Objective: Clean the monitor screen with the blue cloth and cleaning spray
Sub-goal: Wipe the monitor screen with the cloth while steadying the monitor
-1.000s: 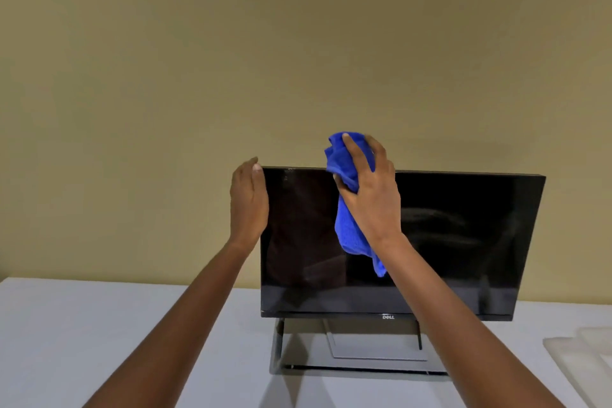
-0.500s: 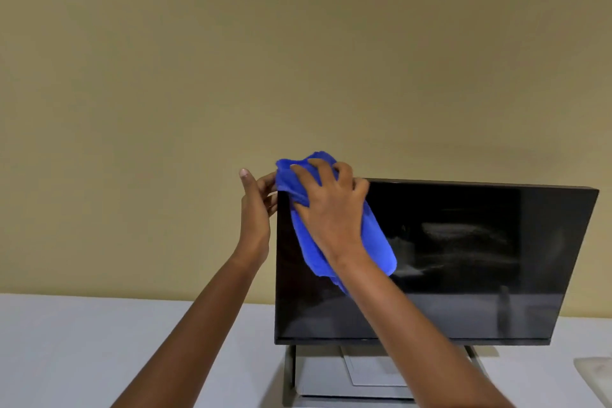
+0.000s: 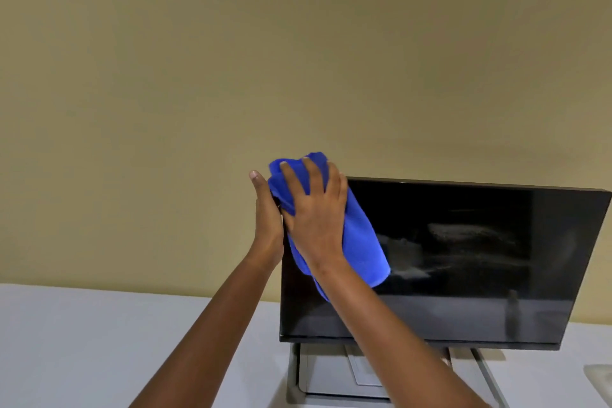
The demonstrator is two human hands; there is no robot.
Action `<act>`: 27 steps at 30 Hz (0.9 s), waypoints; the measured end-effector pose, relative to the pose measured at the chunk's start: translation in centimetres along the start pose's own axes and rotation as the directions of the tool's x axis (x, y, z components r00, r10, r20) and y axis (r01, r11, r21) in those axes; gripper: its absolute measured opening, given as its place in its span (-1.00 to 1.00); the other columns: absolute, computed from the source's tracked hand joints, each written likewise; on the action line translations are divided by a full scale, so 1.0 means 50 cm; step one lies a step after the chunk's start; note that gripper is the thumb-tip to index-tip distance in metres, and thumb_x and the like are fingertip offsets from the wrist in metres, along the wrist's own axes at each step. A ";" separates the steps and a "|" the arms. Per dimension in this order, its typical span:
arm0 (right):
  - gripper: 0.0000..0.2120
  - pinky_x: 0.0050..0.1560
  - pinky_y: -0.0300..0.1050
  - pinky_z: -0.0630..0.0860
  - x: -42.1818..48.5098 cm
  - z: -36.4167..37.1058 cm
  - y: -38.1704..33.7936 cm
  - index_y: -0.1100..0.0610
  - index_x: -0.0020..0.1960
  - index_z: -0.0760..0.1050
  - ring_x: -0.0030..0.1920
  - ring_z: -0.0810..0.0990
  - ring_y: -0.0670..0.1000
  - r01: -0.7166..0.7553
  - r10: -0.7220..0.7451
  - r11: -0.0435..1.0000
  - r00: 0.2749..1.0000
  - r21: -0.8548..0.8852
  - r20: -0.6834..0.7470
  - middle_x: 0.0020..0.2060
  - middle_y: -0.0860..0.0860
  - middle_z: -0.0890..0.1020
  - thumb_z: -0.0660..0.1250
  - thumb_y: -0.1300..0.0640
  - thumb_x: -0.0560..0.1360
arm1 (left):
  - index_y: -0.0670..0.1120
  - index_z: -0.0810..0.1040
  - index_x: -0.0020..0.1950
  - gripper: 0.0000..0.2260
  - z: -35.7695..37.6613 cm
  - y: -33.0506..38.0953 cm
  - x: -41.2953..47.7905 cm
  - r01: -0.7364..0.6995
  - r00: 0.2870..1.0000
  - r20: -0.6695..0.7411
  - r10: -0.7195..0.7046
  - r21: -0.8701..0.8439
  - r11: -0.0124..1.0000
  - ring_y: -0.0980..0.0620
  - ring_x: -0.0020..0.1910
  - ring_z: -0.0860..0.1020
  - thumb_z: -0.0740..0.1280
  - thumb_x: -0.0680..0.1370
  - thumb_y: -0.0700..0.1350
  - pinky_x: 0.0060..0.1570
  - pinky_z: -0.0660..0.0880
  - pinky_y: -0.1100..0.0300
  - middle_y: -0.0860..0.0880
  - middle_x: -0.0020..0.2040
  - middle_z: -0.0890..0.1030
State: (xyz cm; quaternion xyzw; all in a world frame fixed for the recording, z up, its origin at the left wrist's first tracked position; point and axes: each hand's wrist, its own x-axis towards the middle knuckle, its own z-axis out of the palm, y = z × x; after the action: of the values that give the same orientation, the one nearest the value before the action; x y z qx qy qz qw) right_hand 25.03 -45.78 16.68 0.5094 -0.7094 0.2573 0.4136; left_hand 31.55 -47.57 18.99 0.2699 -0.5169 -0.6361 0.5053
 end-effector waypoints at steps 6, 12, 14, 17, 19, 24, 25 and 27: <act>-0.53 0.05 0.03 0.55 0.029 -0.014 0.121 0.04 0.27 0.41 0.09 0.55 0.21 0.029 -0.018 0.996 0.992 0.086 -0.121 0.18 0.16 0.56 0.20 0.04 0.36 | -0.19 0.39 0.31 -0.31 -0.031 0.006 0.011 0.094 0.993 0.079 -0.090 -0.045 0.995 -0.01 0.27 0.44 -0.31 0.56 0.19 0.39 0.26 0.14 -0.12 0.26 0.50; -0.48 0.30 0.11 0.28 -0.024 0.023 0.080 0.01 0.37 0.30 0.31 0.30 0.24 0.031 -0.022 0.998 0.988 0.056 -0.152 0.34 0.07 0.38 0.24 -0.07 0.43 | -0.21 0.38 0.32 -0.25 -0.057 -0.001 0.015 0.158 0.978 0.163 -0.131 -0.167 0.973 -0.02 0.32 0.41 -0.33 0.53 0.25 0.41 0.23 0.15 -0.13 0.26 0.48; -0.44 0.36 0.09 0.15 -0.056 0.039 0.061 0.00 0.41 0.22 0.39 0.18 0.25 0.099 -0.101 0.995 0.988 -0.015 -0.115 0.39 0.05 0.26 0.21 -0.11 0.45 | -0.19 0.41 0.30 -0.24 -0.066 -0.002 0.019 0.174 0.971 0.192 -0.140 -0.173 0.969 -0.03 0.32 0.42 -0.32 0.52 0.27 0.41 0.25 0.11 -0.14 0.28 0.49; -0.43 0.43 0.05 0.02 -0.127 0.066 0.052 0.00 0.42 0.22 0.46 0.05 0.25 0.297 -0.304 0.951 0.950 -0.084 -0.074 0.40 0.04 0.24 0.22 -0.09 0.45 | -0.17 0.45 0.24 -0.24 -0.068 -0.005 0.024 0.173 0.972 0.188 -0.143 -0.155 0.973 -0.02 0.23 0.47 -0.31 0.52 0.28 0.30 0.33 0.17 -0.10 0.15 0.55; -0.46 0.43 0.05 0.00 -0.193 0.085 0.057 0.01 0.40 0.24 0.45 0.03 0.24 0.454 -0.459 0.886 0.888 -0.099 -0.034 0.39 0.03 0.26 0.21 -0.04 0.45 | -0.21 0.40 0.30 -0.23 -0.067 -0.009 0.027 0.160 0.974 0.184 -0.132 -0.144 0.977 -0.01 0.21 0.46 -0.33 0.52 0.26 0.33 0.30 0.17 -0.12 0.18 0.52; -0.57 0.43 0.05 -0.02 -0.278 0.088 0.108 -0.01 0.43 0.20 0.43 0.05 0.18 0.718 -0.714 0.681 0.695 -0.143 0.087 0.41 -0.02 0.24 -0.01 0.17 0.57 | -0.17 0.43 0.26 -0.24 -0.077 -0.013 0.029 0.129 0.975 0.199 -0.103 -0.125 0.984 0.11 0.09 0.54 -0.37 0.52 0.24 0.26 0.35 0.22 -0.05 0.08 0.57; -0.56 0.43 0.04 -0.01 -0.264 0.078 0.116 -0.03 0.43 0.20 0.44 0.06 0.17 0.725 -0.723 0.674 0.687 -0.141 0.075 0.41 -0.04 0.24 0.01 0.18 0.57 | -0.15 0.45 0.22 -0.24 -0.078 -0.014 0.027 0.131 0.975 0.199 -0.103 -0.132 0.983 0.12 0.07 0.54 -0.37 0.52 0.25 0.24 0.36 0.23 -0.03 0.06 0.58; -0.54 0.41 0.05 0.03 -0.211 0.053 0.126 -0.07 0.42 0.22 0.44 0.09 0.15 0.661 -0.667 0.740 0.745 -0.125 -0.004 0.41 -0.07 0.25 0.15 0.09 0.54 | -0.14 0.45 0.19 -0.25 -0.077 -0.018 0.023 0.140 0.973 0.201 -0.109 -0.146 0.979 0.10 0.07 0.54 -0.37 0.52 0.25 0.24 0.35 0.23 -0.04 0.04 0.58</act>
State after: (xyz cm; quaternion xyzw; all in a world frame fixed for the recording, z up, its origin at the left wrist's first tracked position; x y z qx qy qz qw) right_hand 19.76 -40.27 6.68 0.6974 -0.4847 0.0641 0.5239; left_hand 34.16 -50.18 17.11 0.1980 -0.4928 -0.7289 0.4321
